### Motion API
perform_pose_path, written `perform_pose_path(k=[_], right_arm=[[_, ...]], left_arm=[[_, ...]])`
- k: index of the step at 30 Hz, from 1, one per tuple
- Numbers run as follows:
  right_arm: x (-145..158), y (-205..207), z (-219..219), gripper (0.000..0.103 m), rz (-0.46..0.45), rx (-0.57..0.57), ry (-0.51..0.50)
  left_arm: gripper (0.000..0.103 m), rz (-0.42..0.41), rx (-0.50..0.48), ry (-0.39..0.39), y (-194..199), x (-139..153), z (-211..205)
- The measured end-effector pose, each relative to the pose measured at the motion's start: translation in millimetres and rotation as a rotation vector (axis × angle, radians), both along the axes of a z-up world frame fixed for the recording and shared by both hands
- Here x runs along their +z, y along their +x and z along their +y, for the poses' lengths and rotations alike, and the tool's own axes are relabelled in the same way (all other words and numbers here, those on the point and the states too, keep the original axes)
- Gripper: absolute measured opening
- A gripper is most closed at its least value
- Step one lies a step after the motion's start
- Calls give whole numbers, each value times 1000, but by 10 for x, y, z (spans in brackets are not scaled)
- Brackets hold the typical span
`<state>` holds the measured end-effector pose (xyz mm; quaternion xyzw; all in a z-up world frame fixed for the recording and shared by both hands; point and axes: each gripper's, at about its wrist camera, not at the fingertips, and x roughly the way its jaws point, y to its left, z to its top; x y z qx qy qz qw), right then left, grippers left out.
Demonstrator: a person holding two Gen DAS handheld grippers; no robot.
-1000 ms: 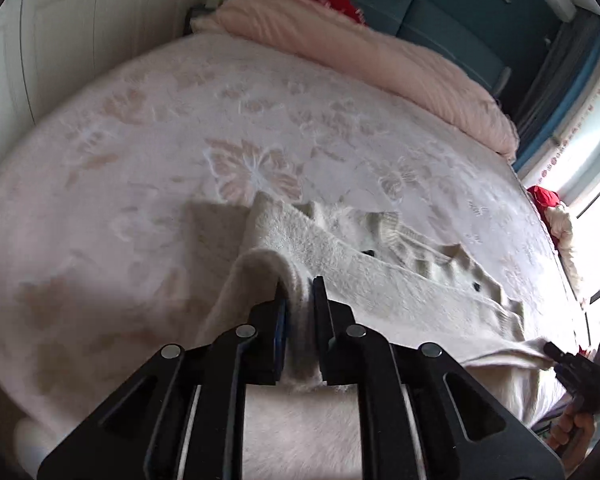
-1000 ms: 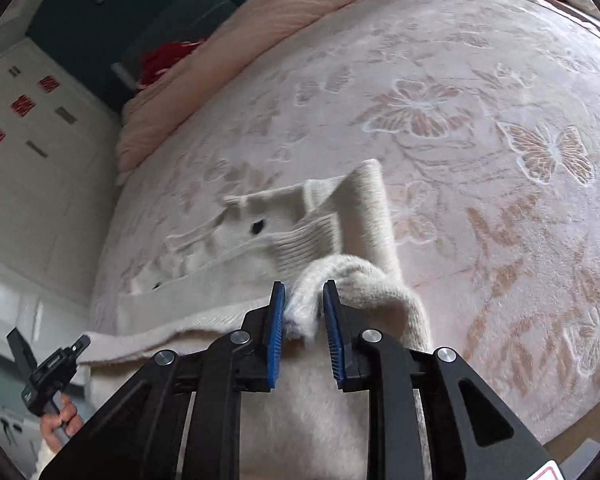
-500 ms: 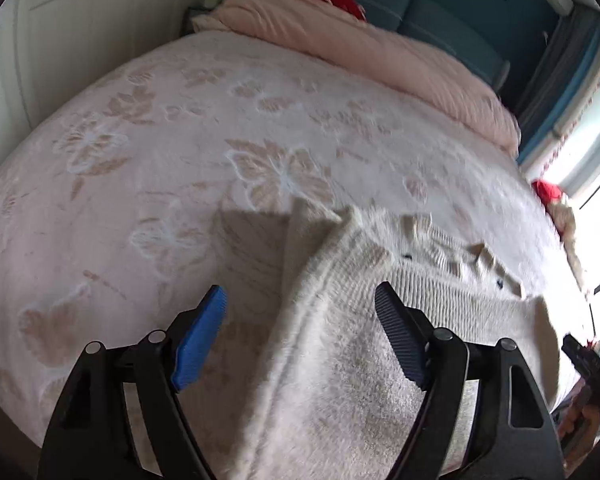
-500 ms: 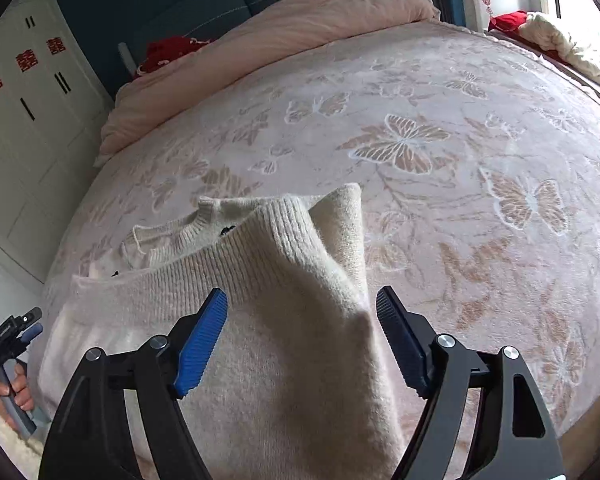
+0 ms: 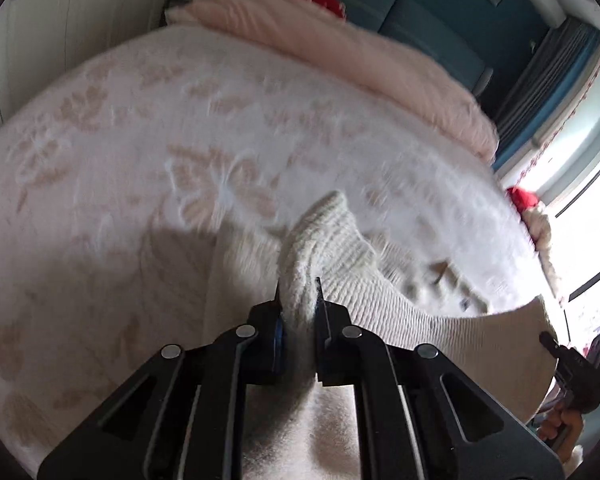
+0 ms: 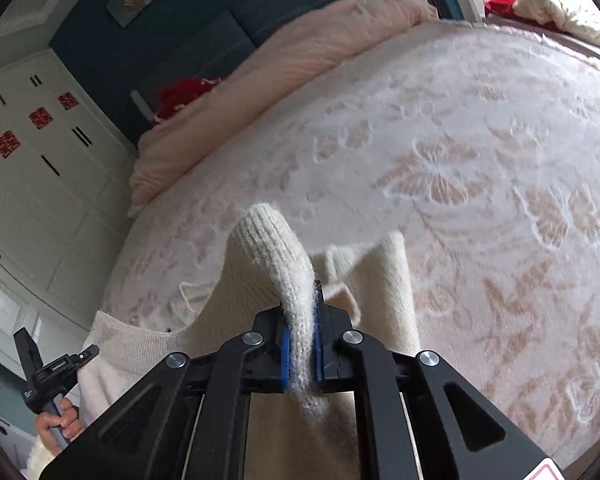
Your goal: Fold small clothes
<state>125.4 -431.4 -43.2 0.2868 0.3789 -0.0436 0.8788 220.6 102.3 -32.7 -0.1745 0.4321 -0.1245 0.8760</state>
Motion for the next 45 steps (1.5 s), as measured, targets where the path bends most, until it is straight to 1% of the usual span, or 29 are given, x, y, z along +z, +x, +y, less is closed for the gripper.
perform_pose_path(k=[2,4,5,7,9,10,12,13,14,15,17,19,20,22,24,25,26,28,30,32,34,35,37,39,40,42,43,44,45], right_arm=[[152,122,-50,8,-38,-4,-17],[50,315,-137,8,-4,-17,-25],[-64,399,-187,8,27,-24,-15],[-483,576,-287,8,137,-43,6],[-788,661,-293,8,235,-46,8],[-786,658,-277,8,231,-52,-1],[-627,612,-258,8,154,-50,-8],[-602,616,-254,8,143,-44,-26],[-642,652,-248,8,164,-34,-55],[-768,721,-251,8,228,-18,-85],[-991,786,-267,9,314,-1,-80],[-907,731,-282,14,295,-21,-66],[-821,690,-280,23,281,-35,-77],[-532,560,-197,29,244,-70,-178],[-263,443,2,25,150,-20,-199],[-209,435,144,16,126,29,-179],[-190,457,348,4,119,90,-163],[-280,579,905,2,134,238,-128],[-465,706,1509,1,154,378,-90],[-708,860,1941,1,197,468,-94],[-932,961,2021,1,243,474,-112],[-994,1004,1910,0,242,459,-105],[-995,1032,1456,0,235,371,-70],[-926,945,958,0,243,242,-129],[-899,901,693,0,265,179,-165],[-836,761,179,0,280,80,-138],[-770,695,7,3,284,26,-150],[-689,643,-120,12,271,-3,-153],[-613,633,-210,12,250,-17,-151]], left_arm=[[9,-33,38,6,115,194,-6],[10,-24,63,18,304,220,-37],[10,7,81,30,449,141,-56],[10,92,82,49,676,-123,-116],[10,156,76,122,808,-402,-220],[10,175,78,146,817,-486,-253],[10,149,94,115,751,-486,-229],[10,146,93,116,738,-487,-223],[10,154,89,132,757,-523,-228],[10,173,87,156,797,-603,-234],[11,200,81,175,862,-745,-223],[14,188,71,171,843,-724,-211],[16,170,68,164,796,-646,-209],[19,117,88,185,671,-445,-182],[27,45,118,218,471,-178,-152],[33,2,109,202,334,-31,-185],[35,-8,95,177,267,38,-245],[35,1,33,107,155,69,-443],[35,38,-41,78,86,-65,-763],[35,93,-74,125,70,-352,-1038],[34,151,-60,171,121,-616,-1090],[34,143,-50,185,153,-703,-1035],[34,102,-41,217,200,-692,-870],[34,92,-22,242,279,-663,-611],[32,100,-20,232,336,-680,-448],[18,127,-29,171,408,-714,-249],[16,146,-12,123,435,-686,-153],[20,139,27,111,403,-602,-110],[24,101,76,113,391,-481,-85]])
